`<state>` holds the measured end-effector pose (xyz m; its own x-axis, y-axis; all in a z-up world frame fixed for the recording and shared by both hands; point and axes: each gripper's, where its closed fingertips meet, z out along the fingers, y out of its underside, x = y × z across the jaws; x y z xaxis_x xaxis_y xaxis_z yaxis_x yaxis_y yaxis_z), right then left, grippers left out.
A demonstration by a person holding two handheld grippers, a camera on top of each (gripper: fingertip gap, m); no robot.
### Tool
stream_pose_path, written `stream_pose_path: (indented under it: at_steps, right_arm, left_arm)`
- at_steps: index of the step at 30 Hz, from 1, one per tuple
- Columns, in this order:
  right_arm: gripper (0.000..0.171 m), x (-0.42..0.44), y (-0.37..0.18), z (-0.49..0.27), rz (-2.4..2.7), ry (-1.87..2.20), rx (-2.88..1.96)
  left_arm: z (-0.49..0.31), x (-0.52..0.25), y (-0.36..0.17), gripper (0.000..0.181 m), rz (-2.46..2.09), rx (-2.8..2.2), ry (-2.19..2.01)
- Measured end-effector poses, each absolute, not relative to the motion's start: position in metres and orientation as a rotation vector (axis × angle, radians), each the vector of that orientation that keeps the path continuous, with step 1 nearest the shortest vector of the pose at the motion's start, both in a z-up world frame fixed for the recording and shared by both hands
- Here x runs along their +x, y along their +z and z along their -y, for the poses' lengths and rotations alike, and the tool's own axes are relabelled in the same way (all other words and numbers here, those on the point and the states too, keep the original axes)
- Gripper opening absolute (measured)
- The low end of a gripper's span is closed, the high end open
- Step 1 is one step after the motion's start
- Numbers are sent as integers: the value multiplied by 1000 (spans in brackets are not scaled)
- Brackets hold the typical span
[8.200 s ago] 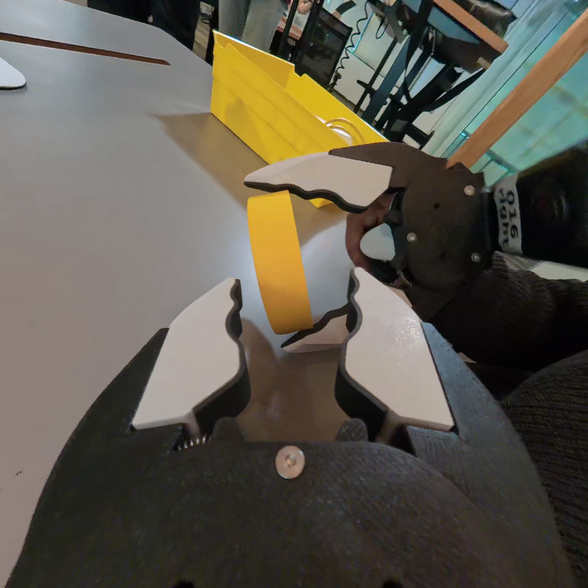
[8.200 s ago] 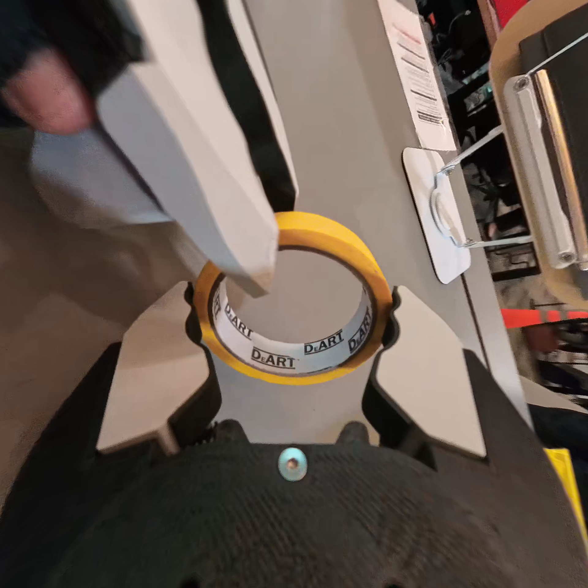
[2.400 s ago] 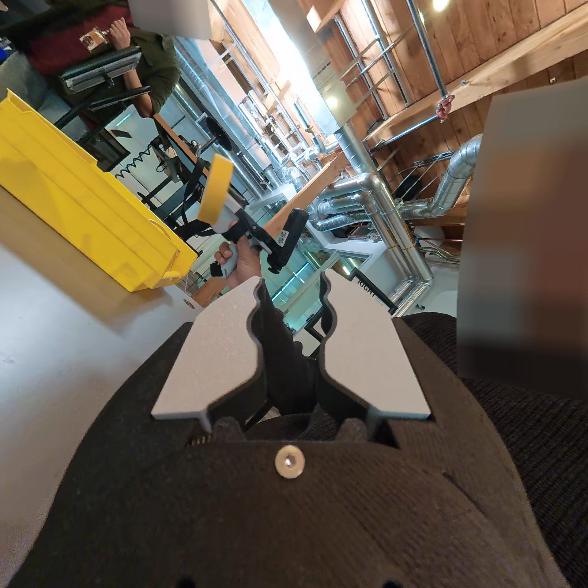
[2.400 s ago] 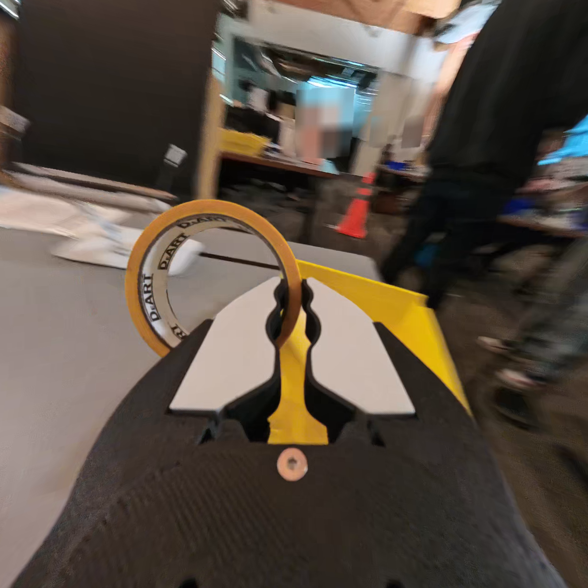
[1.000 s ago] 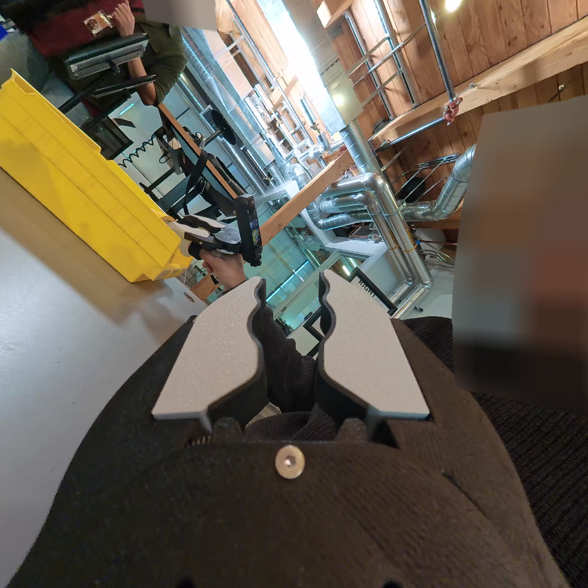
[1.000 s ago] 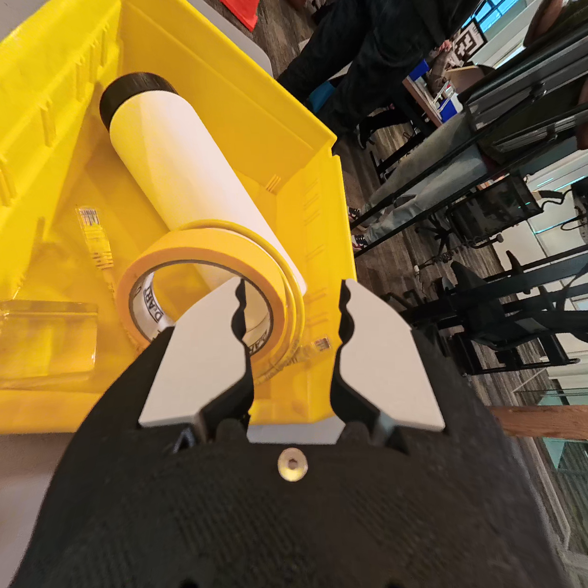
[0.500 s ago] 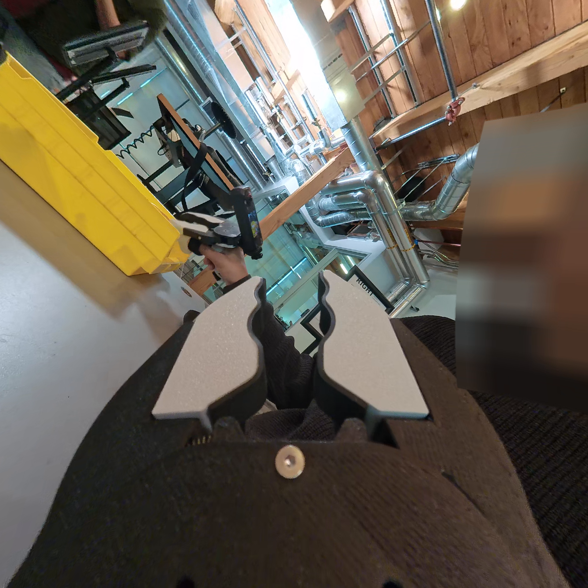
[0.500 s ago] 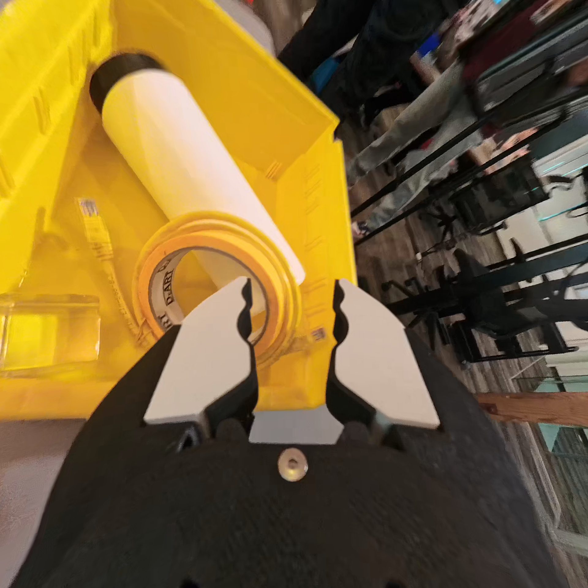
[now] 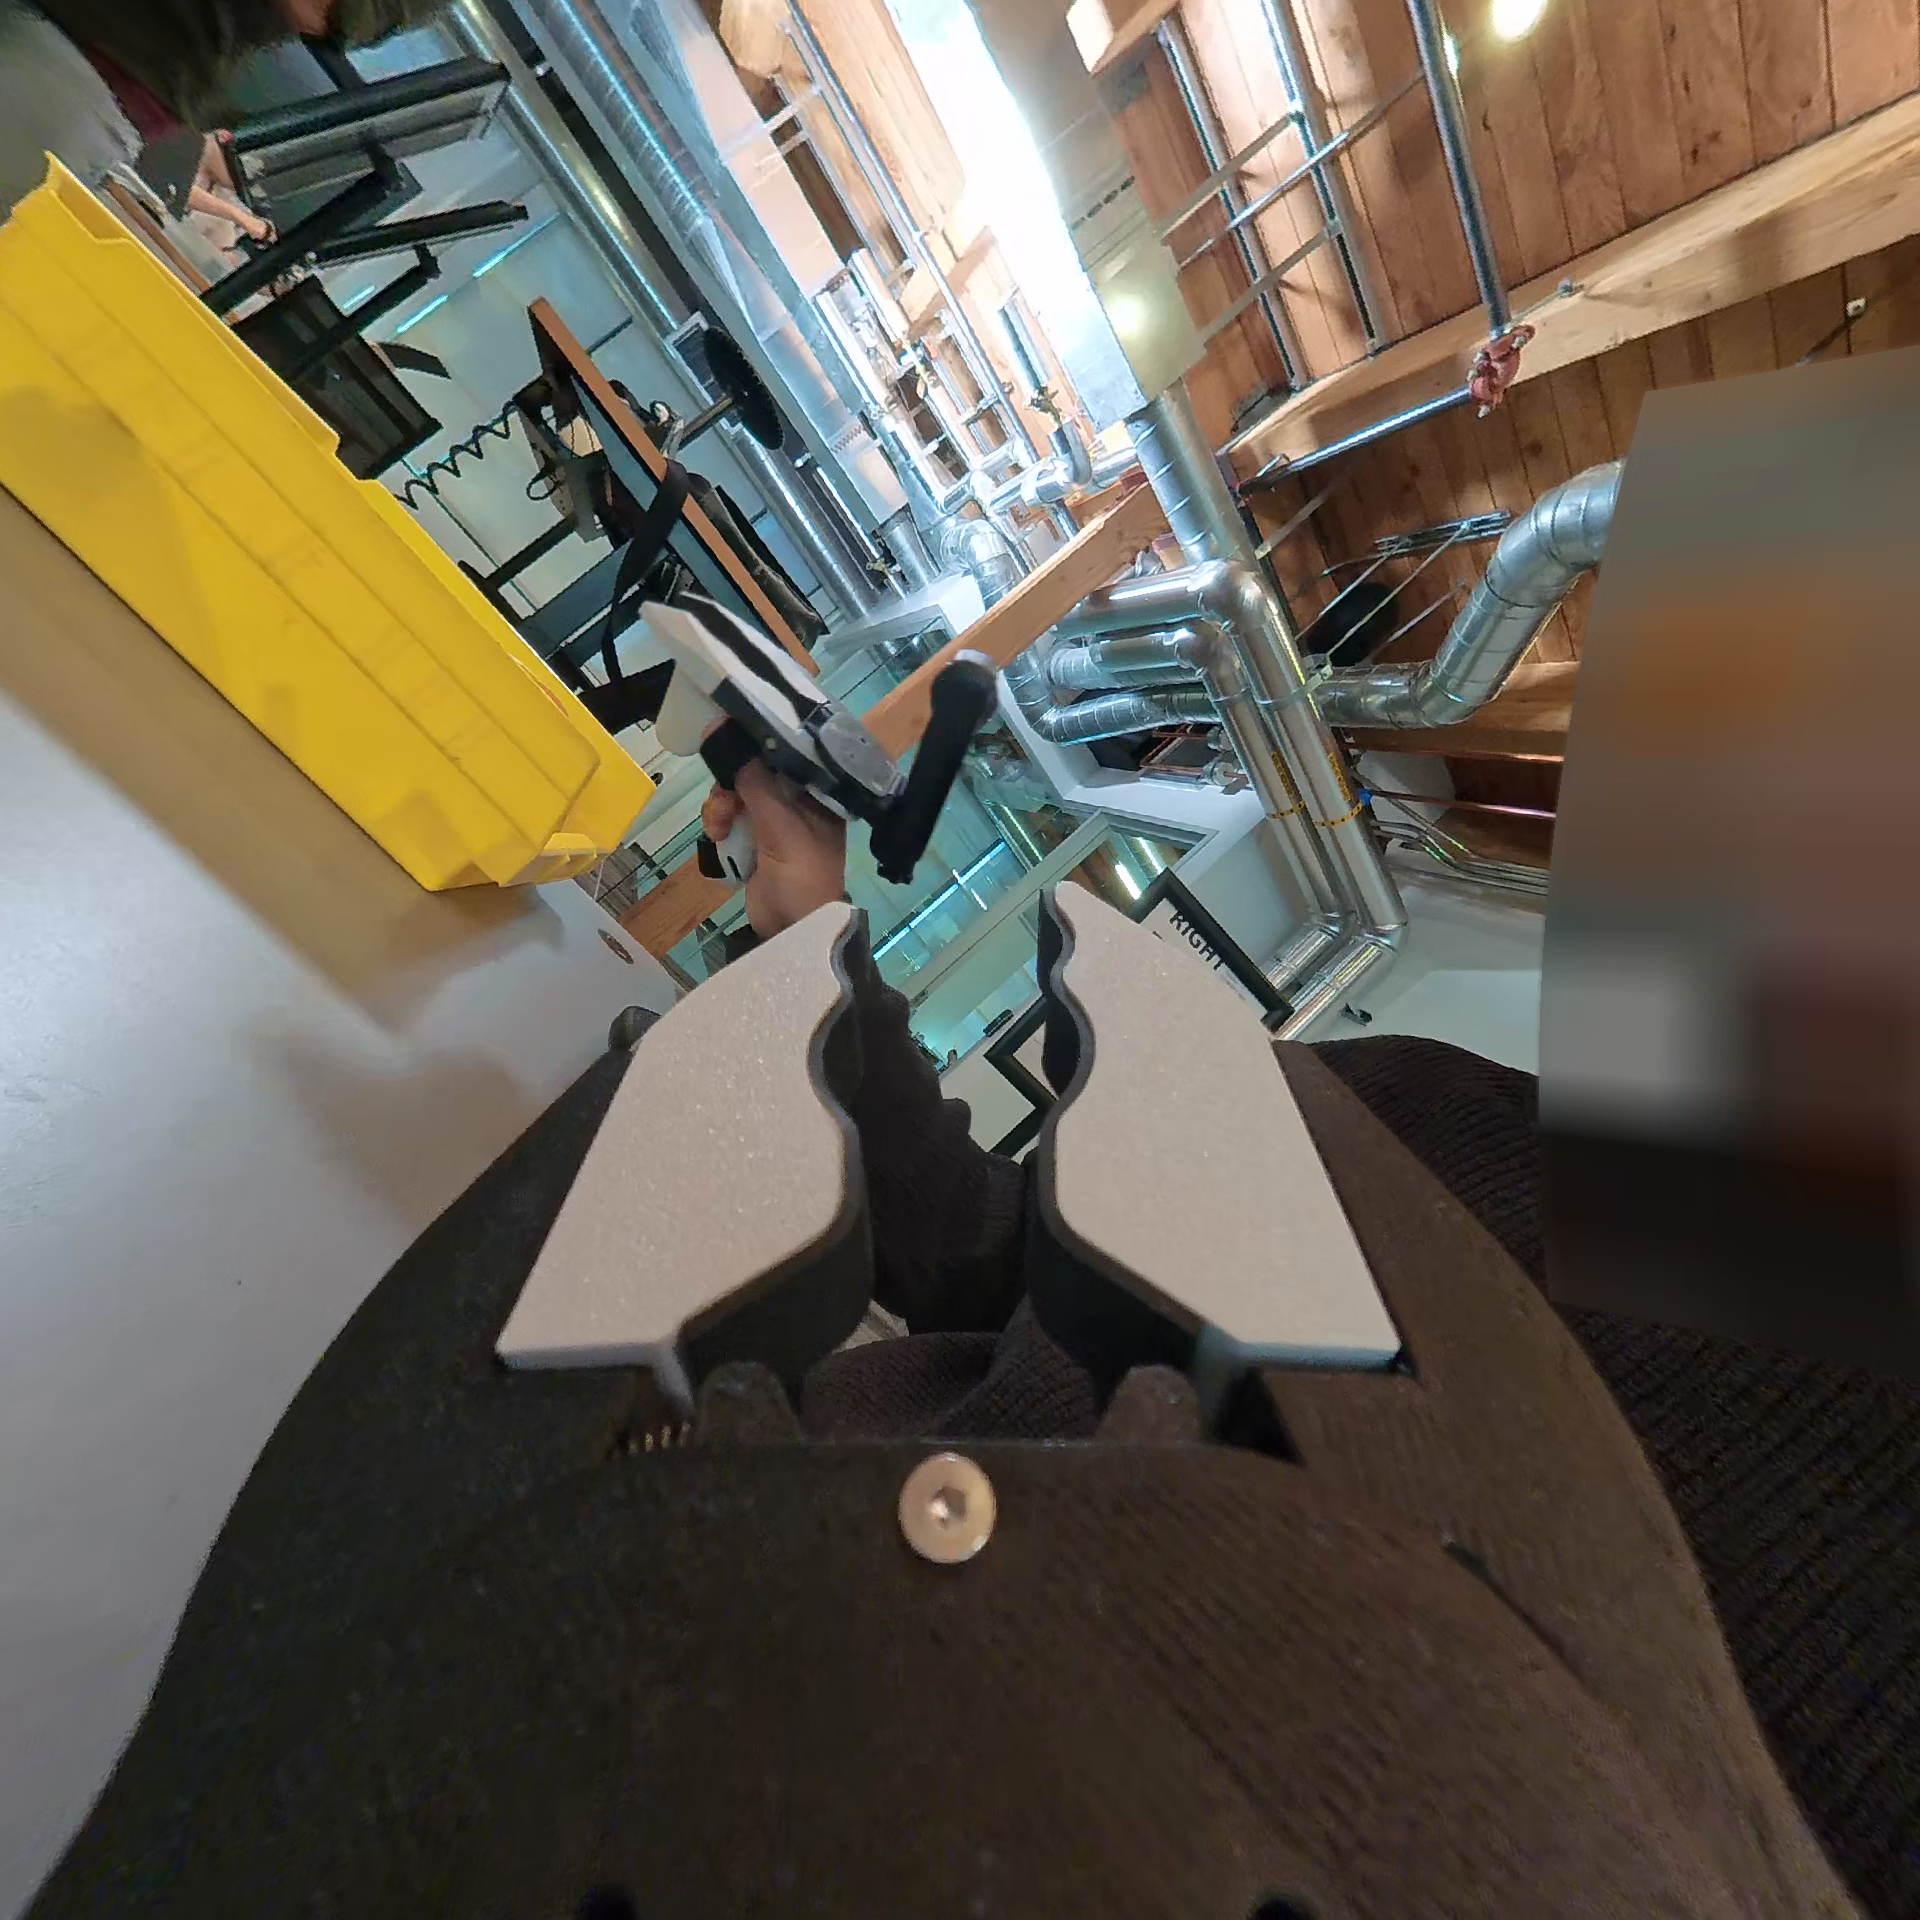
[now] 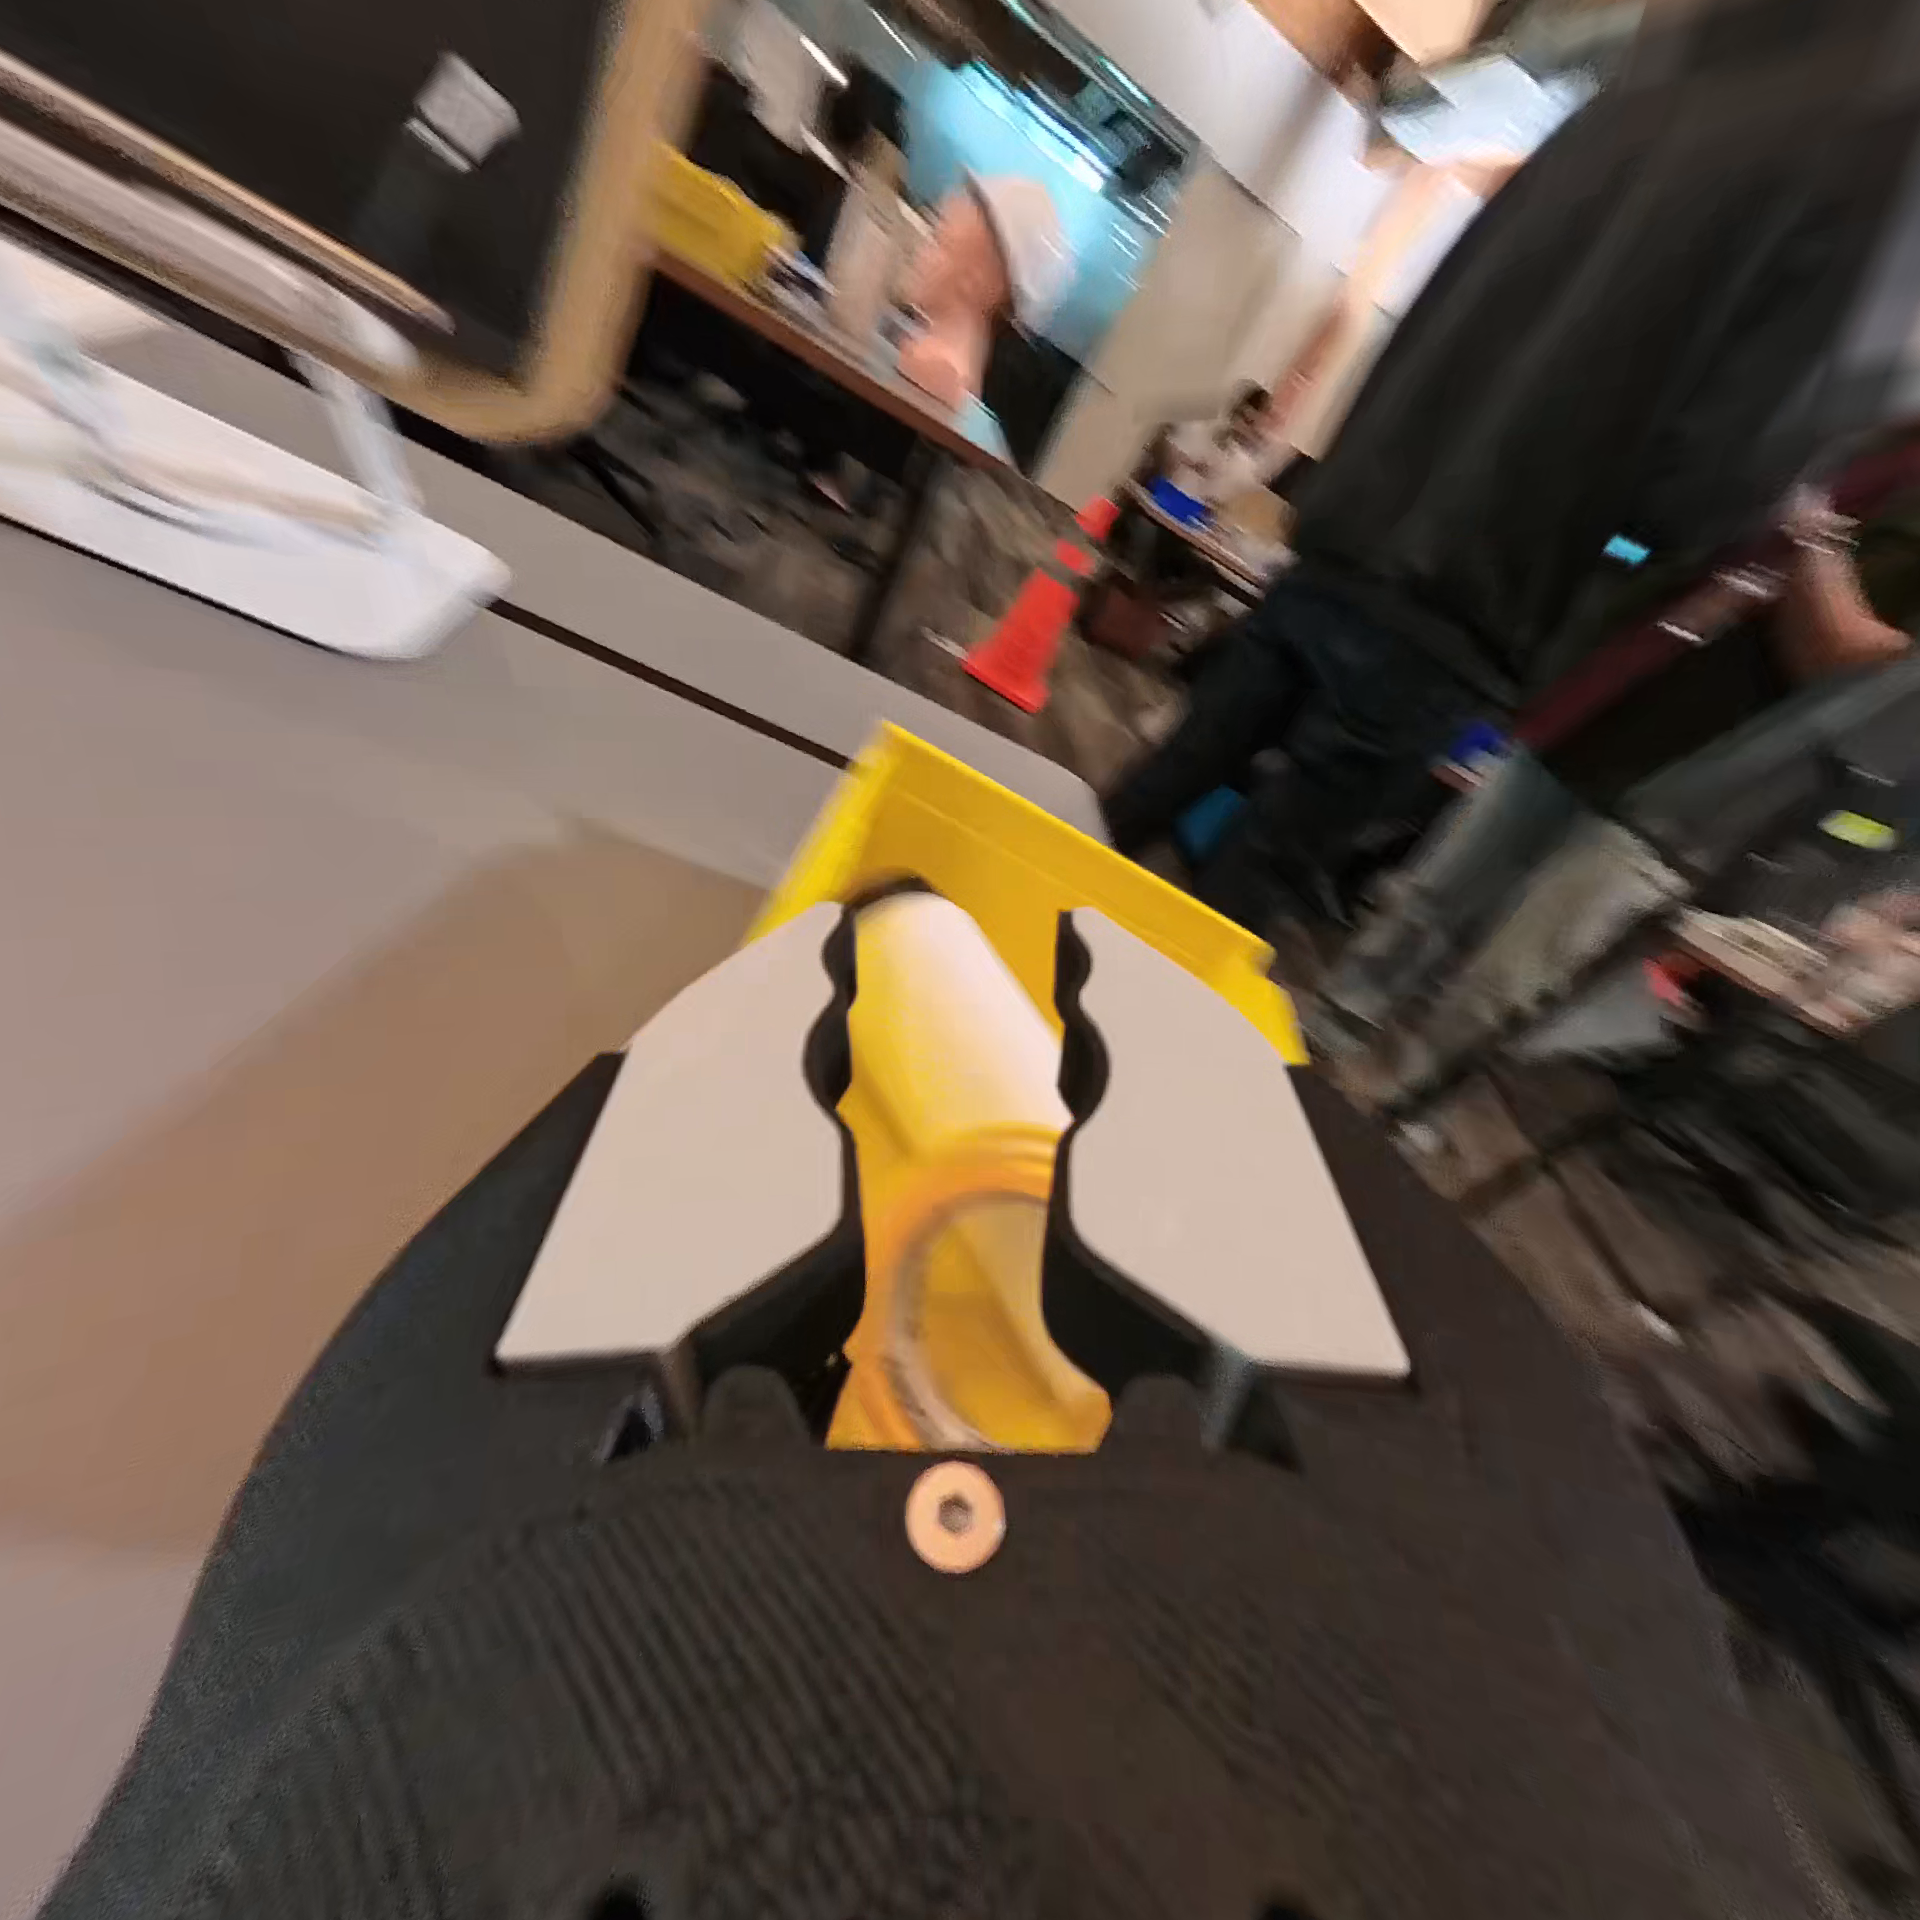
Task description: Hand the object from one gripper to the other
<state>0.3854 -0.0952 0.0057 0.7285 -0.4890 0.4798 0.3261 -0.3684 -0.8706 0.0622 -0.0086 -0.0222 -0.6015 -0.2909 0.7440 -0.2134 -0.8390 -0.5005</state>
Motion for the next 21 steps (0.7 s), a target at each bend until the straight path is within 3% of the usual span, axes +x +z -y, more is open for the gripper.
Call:
stream_pose_path:
  at_steps: [5,11,21]
  right_arm:
    - [35,253,8,35,139,-304,-1621]
    - [35,128,-45,3,268,278,-1701]
    - [34,134,-58,5,217,436,-1744]
  left_arm:
    - [8,63,-23,32,-877,-1384,-2623]
    - [9,63,-24,32,-905,-1398,-2559]
    - [30,78,-56,35,-1318,-1411,-1944]
